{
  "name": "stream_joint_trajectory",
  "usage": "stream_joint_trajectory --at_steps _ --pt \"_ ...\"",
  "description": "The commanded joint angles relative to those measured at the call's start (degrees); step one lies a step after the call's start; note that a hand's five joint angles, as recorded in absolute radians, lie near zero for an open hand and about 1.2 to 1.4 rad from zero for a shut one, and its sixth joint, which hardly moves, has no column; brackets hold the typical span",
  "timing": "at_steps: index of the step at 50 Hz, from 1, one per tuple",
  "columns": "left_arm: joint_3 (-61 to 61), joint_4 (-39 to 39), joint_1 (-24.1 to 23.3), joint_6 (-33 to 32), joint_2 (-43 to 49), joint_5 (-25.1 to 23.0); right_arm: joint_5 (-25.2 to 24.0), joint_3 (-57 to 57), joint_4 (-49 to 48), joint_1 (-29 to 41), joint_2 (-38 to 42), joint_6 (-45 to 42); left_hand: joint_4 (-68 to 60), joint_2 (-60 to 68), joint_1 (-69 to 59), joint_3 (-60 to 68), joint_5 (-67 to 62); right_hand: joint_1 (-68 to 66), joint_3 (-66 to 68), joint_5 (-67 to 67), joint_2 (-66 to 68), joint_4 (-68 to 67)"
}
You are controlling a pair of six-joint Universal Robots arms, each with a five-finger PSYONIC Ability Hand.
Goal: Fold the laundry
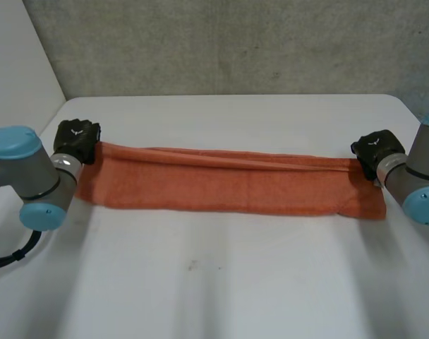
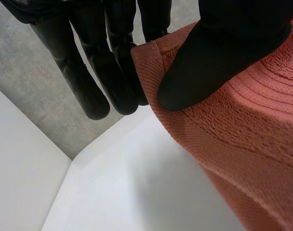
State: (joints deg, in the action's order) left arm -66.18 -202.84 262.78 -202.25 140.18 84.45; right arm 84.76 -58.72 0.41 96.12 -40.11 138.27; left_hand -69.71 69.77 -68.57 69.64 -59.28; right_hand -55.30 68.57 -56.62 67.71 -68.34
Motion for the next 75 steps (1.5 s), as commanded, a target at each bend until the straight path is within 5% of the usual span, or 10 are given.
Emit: stream_joint_trajectory --at_steps 1,5,7,8,10,29,40,51,67,75 --pt "0.8 -3.1 -0.2 -0.1 1.6 -0.5 -0.1 2.4 -1.4 0.8 2.2 -0.1 -10.3 10.2 -11.4 10.4 -10.7 -24.7 11.4 -13.4 12.3 -11.7" --pt "0.6 -7.0 -0.3 0.0 2.1 -0.7 0.1 2.5 -3.7 1.2 2.3 0.0 -10.3 10.2 -11.4 10.4 -10.7 -1.9 -11.4 9.4 -10.5 11.2" --pt "0.3 -7.8 -0.6 0.0 2.0 -0.7 0.6 2.5 -5.7 1.4 2.1 0.3 11.3 -11.4 10.2 -11.3 10.9 45.3 -58.6 56.6 -57.7 58.3" --pt "0.1 -8.2 -1.0 0.1 1.9 -0.6 0.6 2.5 -5.7 1.4 2.1 0.3 41.7 -41.8 40.6 -41.6 41.3 45.3 -58.6 56.6 -57.7 58.3" --pt "0.0 -8.4 -1.5 0.0 1.7 -0.5 2.0 2.4 -7.2 1.6 0.7 1.3 59.7 -59.8 58.6 -59.6 59.3 45.3 -58.6 56.6 -57.7 58.3" --pt "-10.8 -8.8 -2.5 0.7 -15.0 -0.3 -1.3 -11.4 -5.8 0.8 -25.1 16.7 59.7 -59.8 58.6 -59.6 59.3 45.3 -58.6 56.6 -57.7 58.3" --pt "-25.5 -6.2 -2.6 3.5 -28.3 0.1 -4.8 -20.5 7.3 -1.5 -26.5 17.9 59.7 -59.8 58.6 -59.6 59.3 40.5 -53.8 51.8 -52.9 53.5" --pt "-31.3 2.9 -4.3 14.6 -33.0 3.0 -6.9 -33.1 -6.2 -5.1 -26.4 17.9 59.7 -59.8 58.6 -59.6 59.3 27.9 -41.2 39.2 -40.3 40.9" --pt "-32.3 4.4 -3.9 15.8 -32.3 7.0 -7.2 -32.6 -12.5 -6.0 -17.5 17.1 59.7 -59.8 58.6 -59.6 59.3 16.8 -30.1 28.1 -29.2 29.8" --pt "-33.0 4.0 -3.8 15.7 -32.2 7.0 -9.2 -32.4 -12.4 -7.3 -17.2 17.1 59.7 -59.8 58.6 -59.6 59.3 -13.4 0.1 -2.1 1.0 -0.4"
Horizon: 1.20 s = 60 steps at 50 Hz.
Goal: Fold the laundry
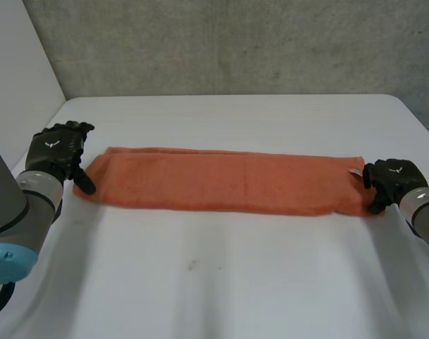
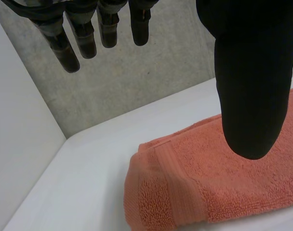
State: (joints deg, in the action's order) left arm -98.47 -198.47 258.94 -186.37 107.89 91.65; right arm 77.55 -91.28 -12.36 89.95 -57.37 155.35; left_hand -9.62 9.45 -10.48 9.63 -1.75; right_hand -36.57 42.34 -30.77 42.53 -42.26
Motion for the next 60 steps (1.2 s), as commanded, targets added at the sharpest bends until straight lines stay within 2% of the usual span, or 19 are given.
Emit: stream_joint_trajectory --at_steps 1,2,13,20,26,29,31,34,37,39,40,42,47,55,56,57,58,59,60 --pt "-0.8 -0.3 0.0 0.0 0.0 -0.2 -2.0 0.1 0.3 -1.1 0.1 0.0 -0.4 0.5 0.5 0.4 1.8 -32.2 26.4 -28.0 26.3 -26.5" --pt "-0.8 -0.3 0.0 0.0 0.0 -0.2 -2.8 0.4 0.5 -1.4 0.2 0.0 -0.4 0.5 0.5 0.4 1.8 -43.3 37.5 -39.1 37.4 -37.6" --pt "-1.5 -0.3 -0.4 -0.1 0.0 -0.2 -1.4 3.0 1.3 -8.7 0.2 -5.0 -0.4 0.5 0.5 0.4 1.8 -43.4 37.7 -39.2 37.5 -37.7" --pt "-1.5 -0.3 -0.5 0.0 -0.1 -0.2 5.6 8.4 3.1 -18.6 -0.6 -16.5 -0.4 0.5 0.5 0.4 1.8 -43.4 37.7 -39.2 37.5 -37.7" --pt "-1.5 -0.3 -0.5 0.0 -0.2 -0.2 5.4 10.7 3.2 -18.0 -1.3 -15.3 -0.4 0.5 0.5 0.4 1.8 -43.4 37.7 -39.2 37.5 -37.7" --pt "-1.7 -0.3 -0.5 0.0 -0.2 -0.2 5.3 11.8 3.2 -13.0 -3.3 -13.0 -0.4 0.5 0.5 0.4 1.8 -43.4 37.7 -39.2 37.5 -37.7" --pt "-1.8 -0.3 -0.5 -0.1 -0.2 -0.2 5.1 13.7 2.7 -4.3 -5.2 -11.0 -0.4 0.5 0.5 0.4 1.8 -43.4 37.7 -39.2 37.5 -37.7" --pt "-1.9 -0.3 -0.6 -0.1 -0.3 -0.2 5.1 16.2 2.6 4.0 -5.6 -9.6 -0.4 0.5 0.5 0.4 1.8 -43.4 37.7 -39.2 37.5 -37.7" --pt "-1.9 -0.3 -0.6 -0.1 -0.3 -0.1 4.9 17.5 2.5 8.3 -5.6 -9.3 -0.4 0.5 0.5 0.4 1.8 -43.4 37.7 -39.2 37.5 -37.7" --pt "-2.0 -0.3 -0.6 -0.1 -0.4 -0.2 2.9 19.9 1.8 17.1 -4.0 -9.1 -0.4 0.5 0.5 0.4 1.8 -43.4 37.7 -39.2 37.5 -37.7" --pt "-2.1 -0.3 -0.6 0.0 -0.5 -0.2 2.9 19.9 1.8 17.1 -4.0 -9.1 -0.4 0.5 0.5 0.4 1.8 -43.4 37.7 -39.2 37.5 -37.7" --pt "-2.2 -0.3 -0.6 0.0 -0.5 -0.2 -1.3 21.6 0.2 25.1 -0.4 -9.3 -0.4 0.5 0.5 0.4 1.8 -43.4 37.7 -39.2 37.5 -37.7" --pt "-2.2 -0.3 -0.7 -0.1 -0.5 -0.2 -7.0 23.8 -0.6 34.4 5.8 -9.2 -0.4 0.5 0.5 0.4 1.8 -43.4 37.7 -39.2 37.5 -37.7" --pt "-2.2 -0.3 -0.8 -0.1 -0.3 -0.2 -7.9 25.1 0.4 40.8 14.8 -10.0 -0.4 0.5 0.5 0.4 1.8 -43.4 37.7 -39.2 37.5 -37.7" --pt "-2.2 -0.3 -0.9 -0.1 -0.4 -0.2 -7.2 25.5 0.5 40.9 15.4 -10.5 -0.4 0.5 0.5 0.4 1.8 -35.5 29.7 -31.3 29.5 -29.8" --pt "-2.2 -0.3 -1.2 -0.1 -0.4 -0.2 -7.2 25.5 0.5 40.9 15.4 -10.5 -0.4 0.5 0.5 0.4 1.8 -35.4 29.6 -31.2 29.5 -29.7" --pt "-2.2 -0.3 -1.2 -0.1 -0.4 -0.2 -5.8 26.1 0.5 40.9 14.8 -11.0 -0.4 0.5 0.5 0.4 1.8 3.1 -8.8 7.2 -9.0 8.7" --pt "-2.2 -0.3 -1.6 -0.1 -0.5 -0.2 -5.7 26.1 0.5 40.9 14.8 -11.0 -0.4 0.5 0.5 0.4 1.8 3.4 -9.2 7.6 -9.4 9.1" --pt "-2.2 -0.3 -1.6 -0.1 -0.5 -0.2 -3.1 26.7 0.4 40.5 14.0 -10.9 -0.4 0.5 0.5 0.4 1.8 26.6 -32.3 30.8 -32.5 32.3"
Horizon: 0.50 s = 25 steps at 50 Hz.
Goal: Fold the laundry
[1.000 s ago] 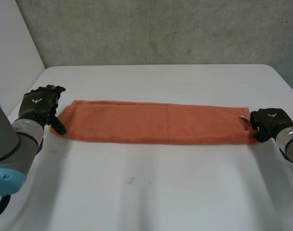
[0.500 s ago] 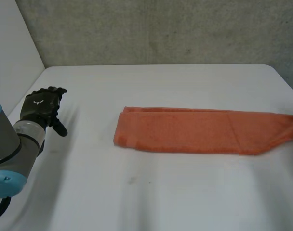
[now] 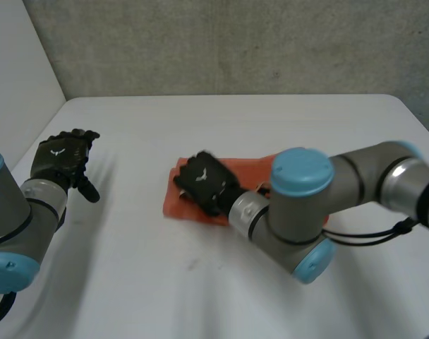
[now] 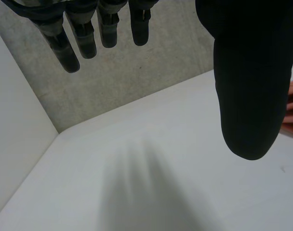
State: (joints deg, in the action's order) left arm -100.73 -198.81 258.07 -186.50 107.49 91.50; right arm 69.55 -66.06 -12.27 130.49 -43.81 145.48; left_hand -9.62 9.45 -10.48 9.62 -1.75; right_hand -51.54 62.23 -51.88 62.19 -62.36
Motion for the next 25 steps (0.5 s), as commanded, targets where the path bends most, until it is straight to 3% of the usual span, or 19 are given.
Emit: stream_joint_trajectory --at_steps 1,2,4,8,14,16,21,25 --pt "0.3 0.0 -1.3 0.0 -0.1 -0.1 8.0 1.8 0.5 -0.2 -1.6 -0.6 -0.4 0.6 0.5 0.4 1.8 41.5 -52.2 51.9 -52.2 52.4" --pt "0.5 0.0 -2.0 -0.1 -0.2 -0.2 8.1 1.8 0.5 -0.2 -1.6 -0.6 -0.4 0.6 0.5 0.4 1.8 41.5 -52.2 51.9 -52.2 52.4" --pt "1.0 0.0 -3.0 -0.1 -0.2 -0.3 13.3 0.4 0.5 -1.1 -7.5 0.7 -0.4 0.6 0.5 0.4 1.8 41.5 -52.2 51.9 -52.2 52.4" --pt "2.1 -0.1 -5.7 -0.2 -0.3 -0.4 15.6 -3.3 0.7 -5.3 -13.0 4.3 -0.4 0.6 0.5 0.4 1.8 41.5 -52.2 51.9 -52.2 52.4" --pt "6.4 -0.1 -13.4 -0.4 1.3 -0.6 15.5 -14.3 1.3 -12.4 -20.6 13.9 -0.4 0.6 0.5 0.4 1.8 41.5 -52.2 51.9 -52.2 52.4" --pt "9.8 -0.1 -17.9 -0.4 4.8 -0.5 15.5 -17.3 2.1 -14.5 -21.7 15.3 -0.4 0.6 0.5 0.4 1.8 41.5 -52.2 51.9 -52.2 52.4" --pt "15.5 0.0 -22.1 -0.7 11.1 -0.4 14.3 -25.7 3.1 -21.2 -22.6 17.0 -0.4 0.6 0.5 0.4 1.8 41.5 -52.2 51.9 -52.2 52.4" --pt "18.5 0.3 -22.6 -0.7 15.2 -0.5 10.8 -30.6 1.6 -25.4 -22.6 17.1 -0.4 0.6 0.5 0.4 1.8 40.6 -51.3 51.0 -51.3 51.5"
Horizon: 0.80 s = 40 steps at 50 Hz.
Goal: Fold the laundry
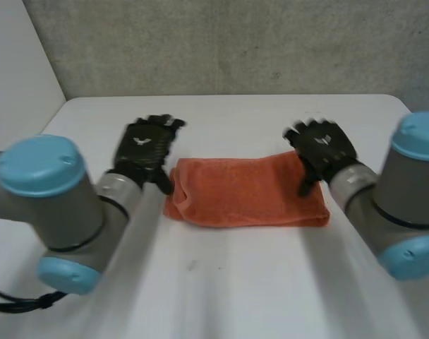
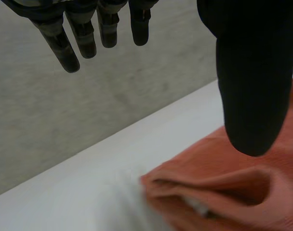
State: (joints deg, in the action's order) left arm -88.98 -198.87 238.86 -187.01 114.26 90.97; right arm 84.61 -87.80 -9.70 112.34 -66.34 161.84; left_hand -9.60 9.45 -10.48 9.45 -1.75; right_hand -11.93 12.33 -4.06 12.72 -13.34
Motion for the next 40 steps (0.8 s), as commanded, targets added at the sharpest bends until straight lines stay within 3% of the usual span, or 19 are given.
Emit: stream_joint_trajectory --at_steps 1,3,9,31,34,35,36,37,38,40 --pt "7.4 0.7 -3.5 -0.1 9.7 -0.4 -4.3 -8.9 -1.0 -7.3 -0.1 0.8 -0.4 0.6 0.5 0.5 1.8 1.0 -1.4 3.1 -1.8 2.4" --pt "7.3 0.7 -3.7 -0.1 10.4 -1.1 -6.8 -10.5 -3.4 -9.1 0.4 0.8 -0.4 0.6 0.5 0.5 1.8 -3.2 2.8 -1.0 2.4 -1.8" --pt "6.4 0.1 -4.1 -0.2 12.0 -3.8 -8.4 -10.9 -7.0 -10.8 2.4 1.5 -0.4 0.6 0.5 0.5 1.8 -18.3 17.9 -16.2 17.5 -16.9" --pt "6.4 0.1 -1.7 -0.3 12.5 -0.9 -12.3 -9.7 -7.7 -11.9 7.3 14.9 -0.4 0.6 0.5 0.5 1.8 -24.4 24.0 -22.3 23.6 -23.0" --pt "6.2 0.5 -1.7 -0.3 12.0 -0.8 -12.2 -9.6 -8.1 -11.9 7.4 15.3 -0.4 0.6 0.5 0.5 1.8 -34.3 33.9 -32.2 33.5 -32.9" --pt "6.2 0.5 -1.7 -0.3 12.0 -0.8 -11.8 -9.6 -9.0 -12.1 7.6 15.4 -0.4 0.6 0.5 0.5 1.8 -45.8 45.4 -43.7 45.0 -44.4" --pt "6.1 0.6 -1.6 -0.3 11.9 -0.8 -11.8 -9.6 -9.0 -12.1 7.6 15.4 -0.4 0.6 0.5 0.5 1.8 -45.9 45.5 -43.8 45.1 -44.5" --pt "6.0 0.7 -1.6 -0.3 11.3 -0.7 -11.6 -9.7 -10.1 -12.5 7.9 15.4 -0.4 0.6 0.5 0.5 1.8 -61.2 60.8 -59.1 60.5 -59.8" --pt "6.0 0.7 -1.6 -0.3 11.3 -0.7 -11.2 -9.8 -11.1 -12.9 8.2 15.2 -0.4 0.6 0.5 0.5 1.8 -68.0 67.6 -65.9 67.2 -66.6" --pt "5.8 0.8 -1.6 -0.3 10.5 -0.7 -10.4 -9.8 -11.7 -13.6 8.2 14.6 -0.4 0.6 0.5 0.5 1.8 -68.1 67.7 -65.9 67.3 -66.7"
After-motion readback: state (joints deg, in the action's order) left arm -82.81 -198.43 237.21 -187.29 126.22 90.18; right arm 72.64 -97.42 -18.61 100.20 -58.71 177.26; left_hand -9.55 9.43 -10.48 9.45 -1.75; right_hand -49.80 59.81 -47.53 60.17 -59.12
